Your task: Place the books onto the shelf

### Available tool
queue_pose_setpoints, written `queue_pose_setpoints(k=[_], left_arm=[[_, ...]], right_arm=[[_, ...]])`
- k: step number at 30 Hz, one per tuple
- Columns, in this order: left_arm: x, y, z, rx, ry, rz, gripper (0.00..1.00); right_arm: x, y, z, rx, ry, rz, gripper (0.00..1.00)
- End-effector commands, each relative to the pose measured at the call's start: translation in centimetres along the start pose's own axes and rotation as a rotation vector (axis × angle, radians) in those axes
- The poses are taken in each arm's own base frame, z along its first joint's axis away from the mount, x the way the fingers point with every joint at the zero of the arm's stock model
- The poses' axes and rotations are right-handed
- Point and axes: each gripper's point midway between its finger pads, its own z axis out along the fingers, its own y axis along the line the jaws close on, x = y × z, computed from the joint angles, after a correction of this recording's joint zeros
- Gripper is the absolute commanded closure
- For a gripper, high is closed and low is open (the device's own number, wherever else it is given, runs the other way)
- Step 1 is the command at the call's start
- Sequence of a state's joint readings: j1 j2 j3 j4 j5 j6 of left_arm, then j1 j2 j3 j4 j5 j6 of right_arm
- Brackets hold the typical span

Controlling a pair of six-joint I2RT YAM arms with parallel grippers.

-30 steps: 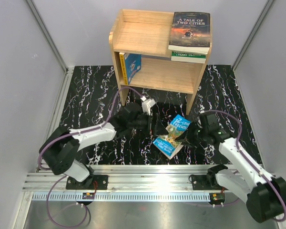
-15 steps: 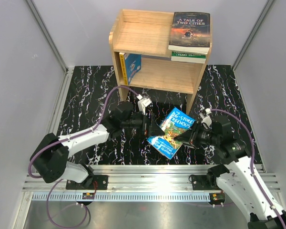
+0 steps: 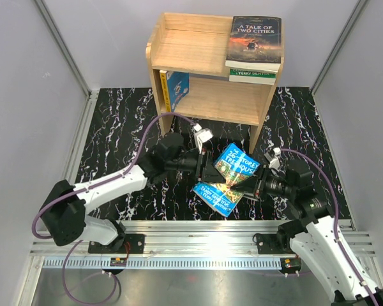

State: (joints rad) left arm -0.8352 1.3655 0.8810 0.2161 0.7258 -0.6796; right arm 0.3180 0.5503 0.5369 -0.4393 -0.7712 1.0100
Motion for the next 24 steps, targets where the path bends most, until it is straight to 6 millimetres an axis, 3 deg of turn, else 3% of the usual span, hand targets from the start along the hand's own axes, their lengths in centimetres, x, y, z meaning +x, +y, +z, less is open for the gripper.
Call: queue_pose_setpoints(k=[1, 3, 5, 9, 12, 13, 14, 16, 17, 19, 20, 21, 24], left_arm=[[1.5, -6.8, 1.2, 0.156, 0.173, 0.133, 0.62], [2.7, -7.6, 1.9, 0.156, 0.240, 0.139, 0.80], [4.5, -6.8, 2.2, 0.125, 0.302, 0.116, 0.97], [5.4, -5.8, 1.9, 0.047, 0.310, 0.146, 1.00], [4.4, -4.5, 0.9, -0.094, 0.274, 0.195, 1.00], [3.9, -3.0, 0.3, -0.194, 0.253, 0.220, 1.00], [2.8, -3.3, -0.5, -0.228, 0.208, 0.248, 1.00], [0.9, -1.7, -1.9, -0.371, 0.114, 0.296, 1.00], [0.3, -1.4, -2.6, -0.409, 0.076, 0.310, 1.00], [-2.5, -1.6, -4.7, -0.498, -0.071, 0.362, 1.00], [-2.9, -1.1, -5.5, -0.531, -0.109, 0.370, 1.00], [-6.0, -1.7, -8.3, -0.612, -0.283, 0.427, 1.00], [-7.0, -1.4, -9.7, -0.663, -0.344, 0.461, 1.00]], right_arm=[[-0.3, 3.4, -0.5, -0.138, -0.008, -0.091, 1.00], [-0.3, 3.6, -0.6, -0.145, -0.009, -0.098, 1.00], [-0.4, 4.1, -0.8, -0.150, -0.014, -0.113, 1.00], [-0.2, 4.3, -1.2, -0.129, -0.016, -0.130, 1.00], [-0.2, 4.0, -1.5, -0.092, -0.027, -0.139, 1.00], [-0.3, 3.9, -1.6, -0.077, -0.034, -0.140, 1.00], [-0.4, 4.1, -1.9, -0.069, -0.046, -0.165, 0.83], [-0.5, 3.3, -2.1, -0.009, -0.063, -0.152, 0.50], [-0.7, 3.6, -2.5, 0.001, -0.080, -0.186, 0.24], [-0.9, 2.8, -3.0, 0.071, -0.106, -0.179, 0.13], [-1.1, 3.3, -3.4, 0.076, -0.123, -0.212, 0.11], [-1.3, 3.0, -4.3, 0.137, -0.155, -0.218, 0.07], [-1.4, 3.3, -5.1, 0.160, -0.180, -0.233, 0.06]])
